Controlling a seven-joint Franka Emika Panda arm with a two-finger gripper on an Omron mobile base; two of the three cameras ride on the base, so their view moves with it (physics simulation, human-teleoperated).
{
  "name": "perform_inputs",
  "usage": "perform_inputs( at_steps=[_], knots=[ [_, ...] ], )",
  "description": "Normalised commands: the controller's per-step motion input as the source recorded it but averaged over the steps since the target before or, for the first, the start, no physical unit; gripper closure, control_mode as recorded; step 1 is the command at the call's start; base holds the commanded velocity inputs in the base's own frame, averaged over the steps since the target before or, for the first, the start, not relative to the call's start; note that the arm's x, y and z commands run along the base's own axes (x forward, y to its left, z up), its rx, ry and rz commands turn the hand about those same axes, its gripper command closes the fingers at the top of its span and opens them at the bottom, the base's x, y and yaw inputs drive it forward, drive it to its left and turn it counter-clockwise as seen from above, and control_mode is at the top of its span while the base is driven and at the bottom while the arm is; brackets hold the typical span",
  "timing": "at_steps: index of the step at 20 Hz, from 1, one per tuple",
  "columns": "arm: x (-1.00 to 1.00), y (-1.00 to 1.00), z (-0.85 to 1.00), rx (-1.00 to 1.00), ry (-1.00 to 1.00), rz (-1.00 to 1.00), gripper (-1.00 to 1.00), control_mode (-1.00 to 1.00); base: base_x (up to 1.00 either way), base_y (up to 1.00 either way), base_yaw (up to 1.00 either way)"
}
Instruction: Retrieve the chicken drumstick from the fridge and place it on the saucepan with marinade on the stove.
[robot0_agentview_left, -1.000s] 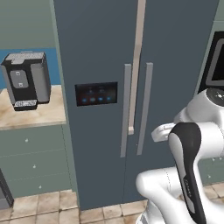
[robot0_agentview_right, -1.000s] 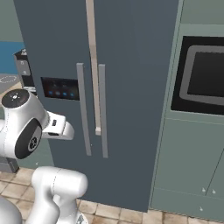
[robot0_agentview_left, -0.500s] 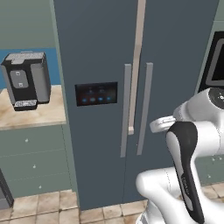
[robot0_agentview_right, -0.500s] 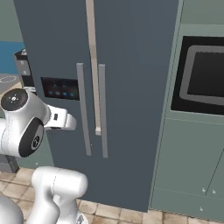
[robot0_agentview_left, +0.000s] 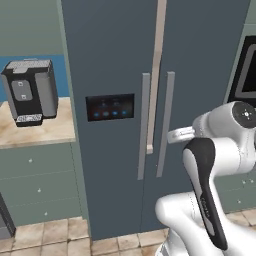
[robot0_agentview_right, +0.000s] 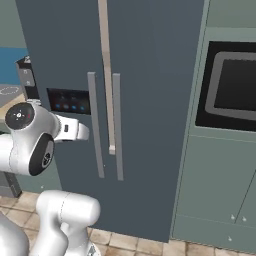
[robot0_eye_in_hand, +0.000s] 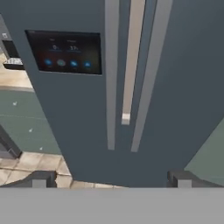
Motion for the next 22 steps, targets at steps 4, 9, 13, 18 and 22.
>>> perform_inputs(
  at_steps=[4, 9, 13, 18, 22],
  knots=[
    [0.04, 0.01, 0.24, 0.02, -0.16, 0.0, -1.0, -1.0, 0.0, 0.0, 0.0],
    [0.2, 0.06, 0.1, 0.04, -0.13, 0.0, -1.0, -1.0, 0.0, 0.0, 0.0],
    [0.39, 0.11, 0.0, 0.03, -0.04, -0.01, -1.0, -1.0, 0.0, 0.0, 0.0],
    [0.51, 0.09, 0.0, 0.03, -0.01, -0.03, -1.0, -1.0, 0.0, 0.0, 0.0],
    [0.51, 0.03, 0.0, 0.02, 0.0, -0.03, -1.0, -1.0, 0.0, 0.0, 0.0]
  ],
)
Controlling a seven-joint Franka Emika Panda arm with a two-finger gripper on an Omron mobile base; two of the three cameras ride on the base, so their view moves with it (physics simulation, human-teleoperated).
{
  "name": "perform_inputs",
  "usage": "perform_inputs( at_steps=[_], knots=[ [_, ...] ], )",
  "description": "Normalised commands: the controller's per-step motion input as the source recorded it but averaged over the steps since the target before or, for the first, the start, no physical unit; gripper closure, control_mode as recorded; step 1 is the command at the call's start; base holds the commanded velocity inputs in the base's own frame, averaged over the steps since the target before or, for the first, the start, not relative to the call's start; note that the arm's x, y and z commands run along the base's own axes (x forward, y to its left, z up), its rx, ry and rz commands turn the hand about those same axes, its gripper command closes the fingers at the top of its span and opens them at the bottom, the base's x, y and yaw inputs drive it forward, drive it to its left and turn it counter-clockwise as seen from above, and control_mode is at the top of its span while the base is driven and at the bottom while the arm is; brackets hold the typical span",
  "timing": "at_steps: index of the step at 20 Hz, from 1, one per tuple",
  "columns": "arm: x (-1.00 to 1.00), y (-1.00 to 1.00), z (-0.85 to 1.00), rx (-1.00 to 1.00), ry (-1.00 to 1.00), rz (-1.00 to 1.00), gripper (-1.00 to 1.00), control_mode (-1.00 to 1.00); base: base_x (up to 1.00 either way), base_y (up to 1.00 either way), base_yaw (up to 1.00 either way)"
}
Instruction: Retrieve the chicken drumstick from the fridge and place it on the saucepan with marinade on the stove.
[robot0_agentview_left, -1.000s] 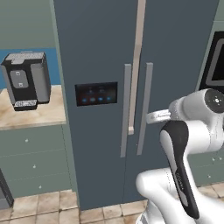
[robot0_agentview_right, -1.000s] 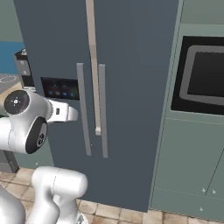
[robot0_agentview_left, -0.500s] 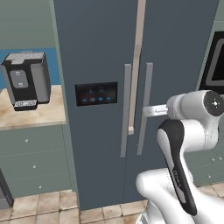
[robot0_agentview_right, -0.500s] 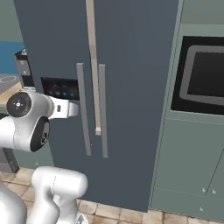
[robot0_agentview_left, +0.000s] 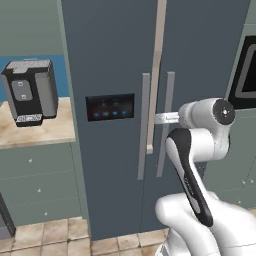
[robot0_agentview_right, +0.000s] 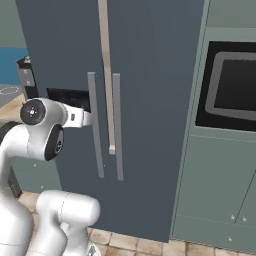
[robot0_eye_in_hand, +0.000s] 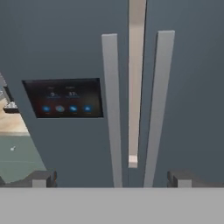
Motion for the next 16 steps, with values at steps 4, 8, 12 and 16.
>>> perform_inputs(
  at_steps=[4, 8, 12, 16],
  knots=[
    [0.62, 0.02, 0.0, 0.01, -0.01, 0.0, -1.0, -1.0, 0.0, 0.0, 0.0],
    [0.55, 0.1, 0.0, 0.0, -0.06, 0.0, -1.0, -1.0, 0.0, 0.0, 0.0],
    [0.54, 0.08, 0.0, 0.0, -0.03, 0.0, -1.0, -1.0, 0.0, 0.0, 0.0],
    [0.55, 0.0, 0.0, 0.0, 0.0, 0.0, -1.0, -1.0, 0.0, 0.0, 0.0]
  ],
)
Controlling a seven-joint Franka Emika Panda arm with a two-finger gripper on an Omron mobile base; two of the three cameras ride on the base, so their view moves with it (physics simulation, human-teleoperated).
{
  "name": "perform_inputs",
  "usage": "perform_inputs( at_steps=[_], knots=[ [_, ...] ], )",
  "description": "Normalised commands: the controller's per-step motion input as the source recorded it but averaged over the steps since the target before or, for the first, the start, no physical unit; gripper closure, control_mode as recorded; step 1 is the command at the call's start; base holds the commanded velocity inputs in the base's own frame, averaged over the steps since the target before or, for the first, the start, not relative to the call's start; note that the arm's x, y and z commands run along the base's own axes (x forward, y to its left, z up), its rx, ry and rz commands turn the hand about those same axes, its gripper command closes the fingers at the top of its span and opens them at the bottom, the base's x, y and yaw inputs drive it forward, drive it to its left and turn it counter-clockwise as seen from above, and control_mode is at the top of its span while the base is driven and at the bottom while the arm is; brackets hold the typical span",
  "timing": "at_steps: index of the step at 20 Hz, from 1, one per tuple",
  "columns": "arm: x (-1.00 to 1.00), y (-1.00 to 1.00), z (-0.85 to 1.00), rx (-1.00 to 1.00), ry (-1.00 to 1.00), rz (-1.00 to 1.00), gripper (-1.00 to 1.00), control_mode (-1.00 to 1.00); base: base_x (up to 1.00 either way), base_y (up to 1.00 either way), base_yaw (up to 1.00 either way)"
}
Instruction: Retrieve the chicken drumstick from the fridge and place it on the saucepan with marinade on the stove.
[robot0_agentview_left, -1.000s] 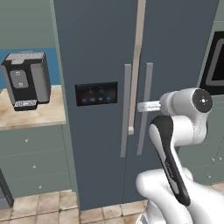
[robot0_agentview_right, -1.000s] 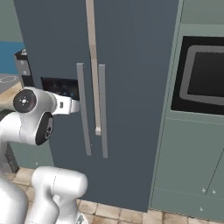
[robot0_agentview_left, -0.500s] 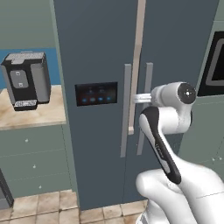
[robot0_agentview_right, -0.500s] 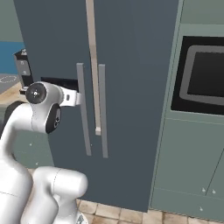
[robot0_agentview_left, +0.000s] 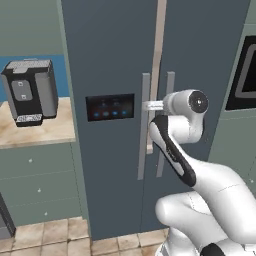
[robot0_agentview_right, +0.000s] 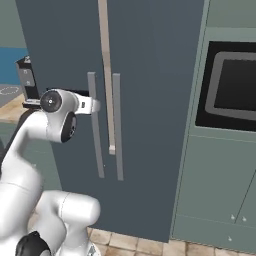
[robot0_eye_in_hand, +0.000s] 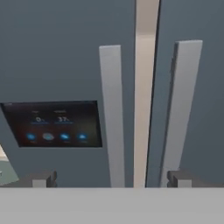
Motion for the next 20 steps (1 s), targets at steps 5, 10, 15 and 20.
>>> perform_inputs(
  at_steps=[5, 10, 15, 20],
  knots=[
    [0.62, 0.0, 0.0, 0.0, 0.0, 0.0, -1.0, -1.0, 0.0, 0.0, 0.0],
    [0.67, 0.0, -0.03, 0.0, 0.0, 0.0, -1.0, -1.0, 0.0, 0.0, 0.0],
    [0.61, 0.0, -0.16, 0.0, -0.01, 0.0, -1.0, -1.0, 0.0, 0.0, 0.0],
    [0.54, 0.0, -0.23, 0.0, -0.03, 0.0, -1.0, -1.0, 0.0, 0.0, 0.0]
  ],
)
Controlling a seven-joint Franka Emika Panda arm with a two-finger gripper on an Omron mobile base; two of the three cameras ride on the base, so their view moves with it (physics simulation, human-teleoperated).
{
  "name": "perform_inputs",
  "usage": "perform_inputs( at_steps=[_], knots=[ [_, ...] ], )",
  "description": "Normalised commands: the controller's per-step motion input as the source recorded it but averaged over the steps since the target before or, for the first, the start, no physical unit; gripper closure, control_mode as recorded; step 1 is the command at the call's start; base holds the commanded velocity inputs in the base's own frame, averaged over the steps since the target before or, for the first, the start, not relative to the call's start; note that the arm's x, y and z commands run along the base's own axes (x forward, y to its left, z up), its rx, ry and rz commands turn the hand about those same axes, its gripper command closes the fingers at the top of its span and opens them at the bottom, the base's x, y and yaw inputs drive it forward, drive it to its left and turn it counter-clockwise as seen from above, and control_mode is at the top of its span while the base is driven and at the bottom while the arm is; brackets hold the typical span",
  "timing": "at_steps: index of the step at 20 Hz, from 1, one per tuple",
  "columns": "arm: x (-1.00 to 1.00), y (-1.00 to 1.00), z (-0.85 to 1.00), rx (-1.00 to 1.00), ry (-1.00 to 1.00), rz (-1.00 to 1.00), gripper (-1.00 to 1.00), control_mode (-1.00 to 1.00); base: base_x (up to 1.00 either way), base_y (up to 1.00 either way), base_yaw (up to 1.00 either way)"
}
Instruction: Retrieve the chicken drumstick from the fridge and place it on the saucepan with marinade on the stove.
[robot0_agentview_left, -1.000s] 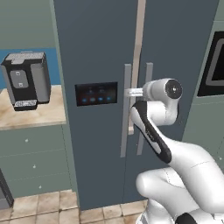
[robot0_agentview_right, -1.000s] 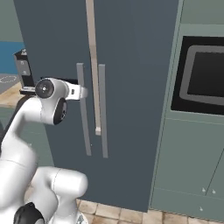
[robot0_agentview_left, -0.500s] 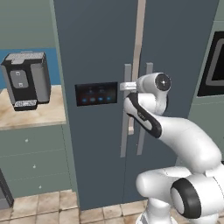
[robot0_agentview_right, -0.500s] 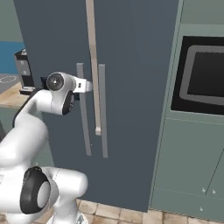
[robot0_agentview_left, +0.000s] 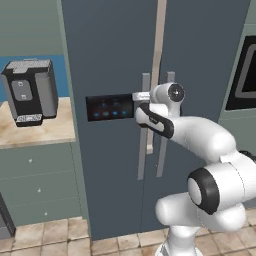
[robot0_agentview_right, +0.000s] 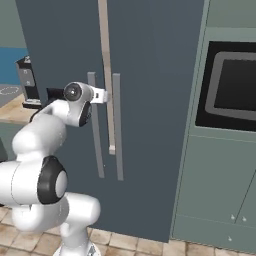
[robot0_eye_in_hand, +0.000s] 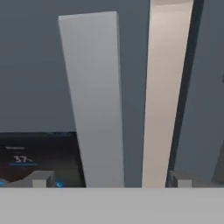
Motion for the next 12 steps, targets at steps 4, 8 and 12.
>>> perform_inputs(
  at_steps=[4, 8, 12],
  knots=[
    [0.52, 0.0, -0.24, 0.0, -0.01, 0.0, -1.0, -1.0, 0.0, 0.0, 0.0],
    [0.53, 0.0, -0.17, 0.0, 0.0, 0.0, -1.0, -1.0, 0.0, 0.0, 0.0],
    [0.55, 0.0, -0.12, 0.0, 0.0, 0.0, -1.0, -1.0, 0.0, 0.0, 0.0]
  ],
)
